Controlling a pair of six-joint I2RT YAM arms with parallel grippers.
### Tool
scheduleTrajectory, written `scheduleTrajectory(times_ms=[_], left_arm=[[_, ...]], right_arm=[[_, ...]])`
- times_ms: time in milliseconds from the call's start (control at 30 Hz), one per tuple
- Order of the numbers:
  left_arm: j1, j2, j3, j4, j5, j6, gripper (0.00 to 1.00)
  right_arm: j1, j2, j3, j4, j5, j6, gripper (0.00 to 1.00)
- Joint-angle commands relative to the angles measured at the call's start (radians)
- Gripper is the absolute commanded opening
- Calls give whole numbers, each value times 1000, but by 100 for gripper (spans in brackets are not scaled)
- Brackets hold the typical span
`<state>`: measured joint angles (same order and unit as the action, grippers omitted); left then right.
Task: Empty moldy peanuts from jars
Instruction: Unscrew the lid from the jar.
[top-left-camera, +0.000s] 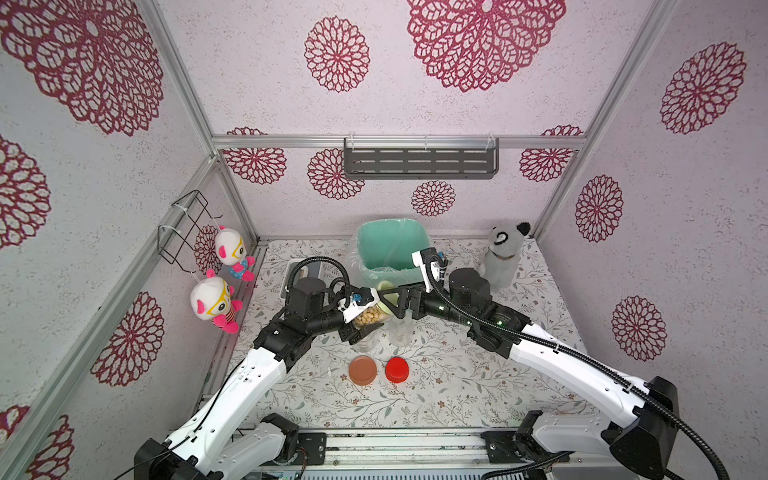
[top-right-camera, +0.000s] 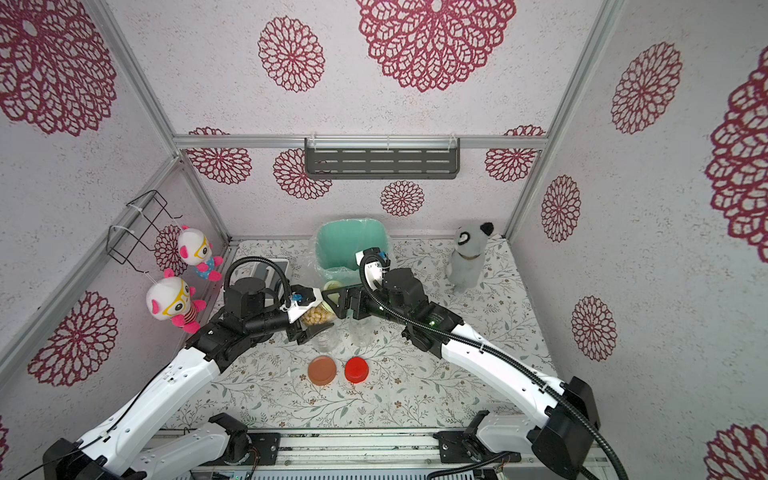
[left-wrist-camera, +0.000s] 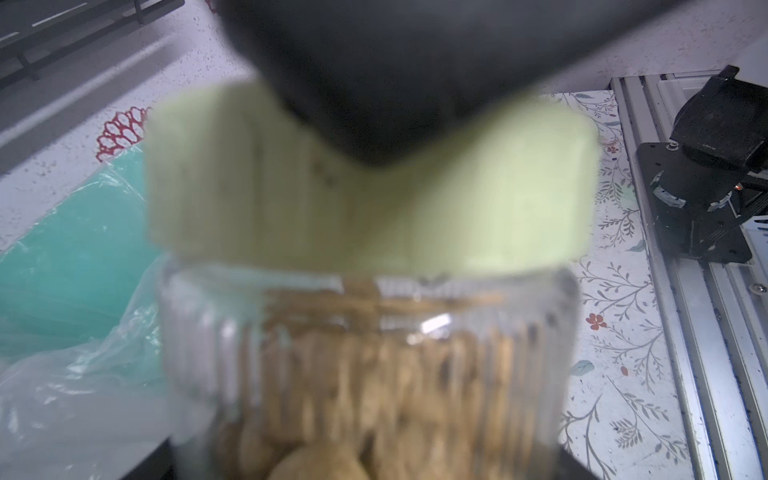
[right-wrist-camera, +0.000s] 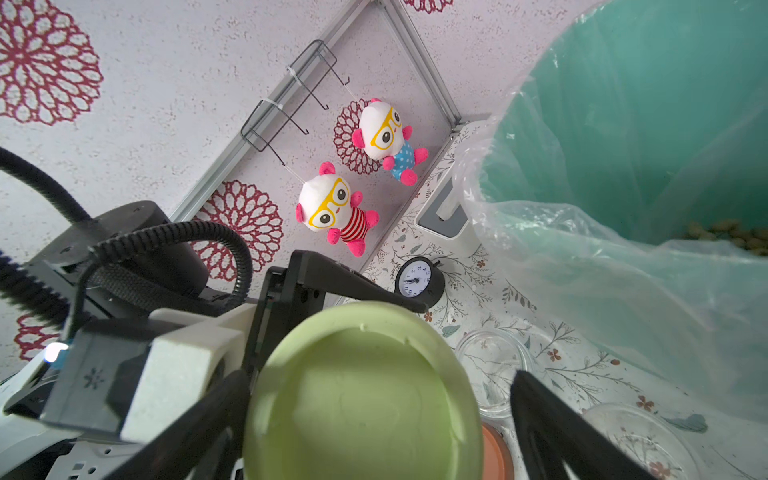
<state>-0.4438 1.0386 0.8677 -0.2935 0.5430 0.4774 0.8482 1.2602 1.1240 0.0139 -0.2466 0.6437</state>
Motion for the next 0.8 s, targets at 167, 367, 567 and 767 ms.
scheduleTrajectory(times_ms=[167,367,567,767], left_arm=[[5,-11,12,94,29,-11,0],[5,-5,16,100,34,-20,0],[4,-8,14,100,29,-18,0],[5,-15,9,94,31,-19,0]], right_arm=[[6,0,49,-58,6,-36,99],[6,21,65,-61,-39,-29,99],[6,-2,51,-47,-43,-31,96],[5,-35,32,-72,-10,-107,83]])
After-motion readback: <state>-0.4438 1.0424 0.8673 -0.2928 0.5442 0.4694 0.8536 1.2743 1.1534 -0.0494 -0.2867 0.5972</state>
